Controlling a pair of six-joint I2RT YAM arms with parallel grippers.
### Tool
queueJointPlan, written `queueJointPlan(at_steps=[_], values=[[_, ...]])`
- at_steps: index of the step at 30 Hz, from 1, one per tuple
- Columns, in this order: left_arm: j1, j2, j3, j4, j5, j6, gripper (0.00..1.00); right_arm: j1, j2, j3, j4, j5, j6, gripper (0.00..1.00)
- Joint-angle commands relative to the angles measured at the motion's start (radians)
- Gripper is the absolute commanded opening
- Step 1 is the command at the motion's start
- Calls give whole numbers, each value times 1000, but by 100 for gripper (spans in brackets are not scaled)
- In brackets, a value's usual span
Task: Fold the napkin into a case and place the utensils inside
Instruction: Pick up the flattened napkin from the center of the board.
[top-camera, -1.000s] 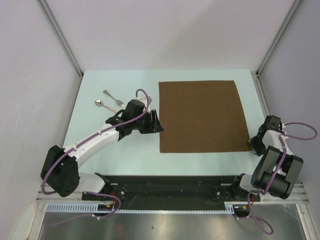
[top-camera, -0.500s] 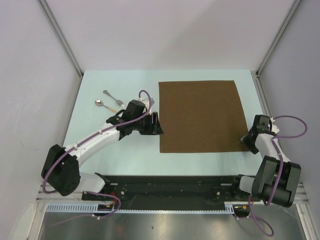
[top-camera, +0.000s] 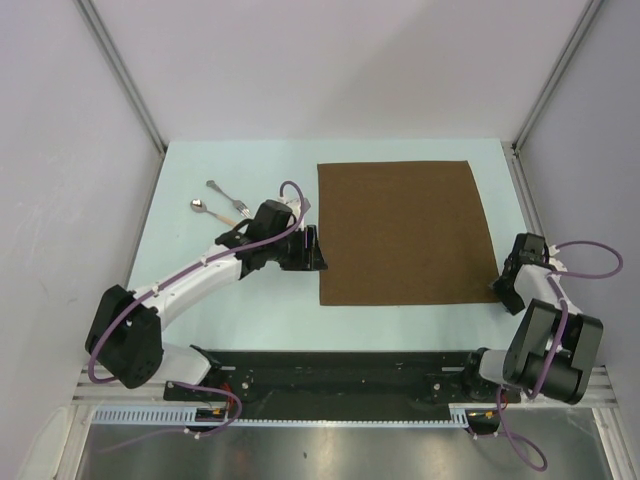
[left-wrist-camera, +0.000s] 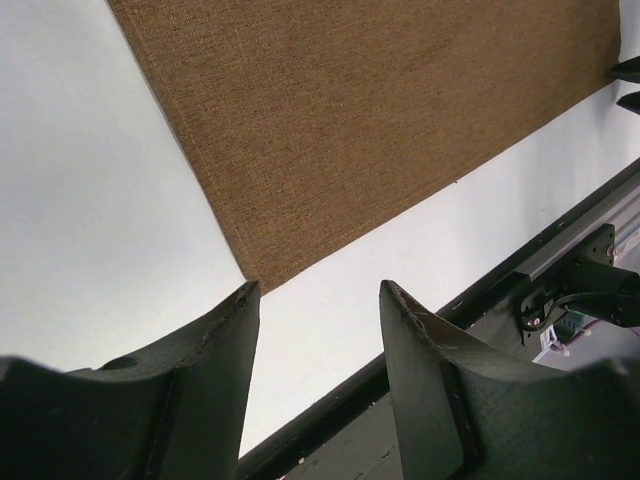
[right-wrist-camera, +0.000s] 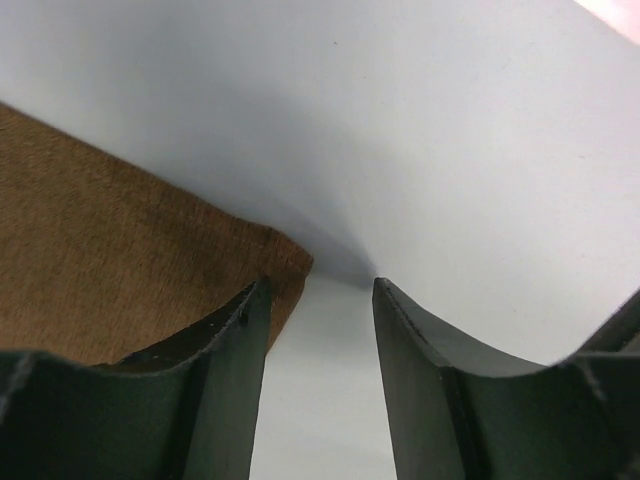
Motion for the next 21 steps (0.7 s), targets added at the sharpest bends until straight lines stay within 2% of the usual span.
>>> queueJointPlan(at_steps=[1, 3, 4, 7, 8, 13, 16, 21], values=[[-5, -5, 21, 6, -8, 23, 56, 4, 86, 13, 59, -20, 43, 49], [-5, -4, 17, 4, -29, 25, 59, 12, 121, 23, 56, -20, 53, 44], [-5, -2, 15, 4, -37, 25, 66, 18, 126, 23, 53, -14, 62, 42], [-8, 2, 3, -1, -81, 16, 76, 21, 109, 26, 61, -15, 53, 17], [-10, 7, 0, -5, -92, 11, 77, 33, 100, 27, 67, -17, 38, 2], [-71, 65, 4, -62, -175, -10, 78, 113, -7, 52, 36, 29, 17, 0], [-138, 114, -5, -74, -246, -47, 78, 125, -112, 49, 53, -27, -4, 0], [-158, 157, -42, -44, -272, -110, 74, 144, -250, 86, 45, -73, -9, 0]])
